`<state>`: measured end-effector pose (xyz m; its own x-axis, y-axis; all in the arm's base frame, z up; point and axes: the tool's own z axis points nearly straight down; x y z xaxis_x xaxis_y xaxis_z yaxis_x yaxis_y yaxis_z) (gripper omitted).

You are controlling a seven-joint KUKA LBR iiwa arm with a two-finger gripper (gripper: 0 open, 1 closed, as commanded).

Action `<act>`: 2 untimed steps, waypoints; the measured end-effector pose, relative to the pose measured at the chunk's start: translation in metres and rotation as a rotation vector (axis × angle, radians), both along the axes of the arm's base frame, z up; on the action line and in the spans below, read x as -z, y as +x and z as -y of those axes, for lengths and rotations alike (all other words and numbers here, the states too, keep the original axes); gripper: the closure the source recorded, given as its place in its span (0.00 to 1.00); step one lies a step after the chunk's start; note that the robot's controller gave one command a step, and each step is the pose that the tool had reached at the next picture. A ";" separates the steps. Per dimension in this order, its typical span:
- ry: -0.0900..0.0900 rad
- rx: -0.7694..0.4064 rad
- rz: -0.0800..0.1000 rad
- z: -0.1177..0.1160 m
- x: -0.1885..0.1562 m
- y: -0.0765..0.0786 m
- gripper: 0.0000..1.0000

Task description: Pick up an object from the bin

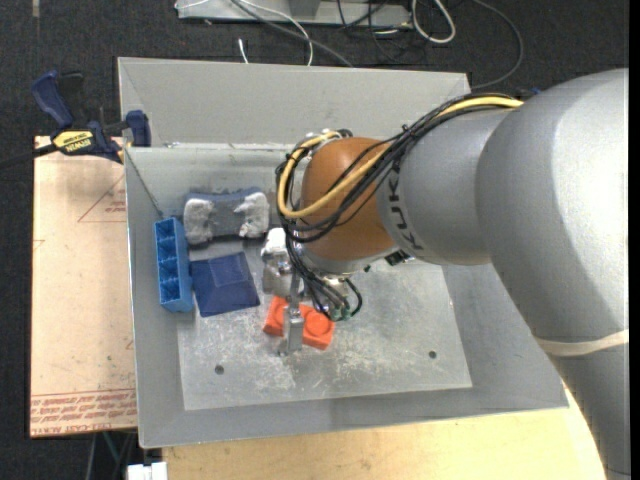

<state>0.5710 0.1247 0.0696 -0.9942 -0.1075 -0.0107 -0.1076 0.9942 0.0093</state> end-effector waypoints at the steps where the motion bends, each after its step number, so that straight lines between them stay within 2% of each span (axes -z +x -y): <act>1: 0.000 0.004 0.000 0.000 -0.001 -0.001 0.00; 2: 0.000 -0.049 0.000 0.000 -0.097 0.027 0.00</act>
Offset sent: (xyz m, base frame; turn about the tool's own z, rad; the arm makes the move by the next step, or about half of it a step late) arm 0.0377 -0.0004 0.1273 -0.0713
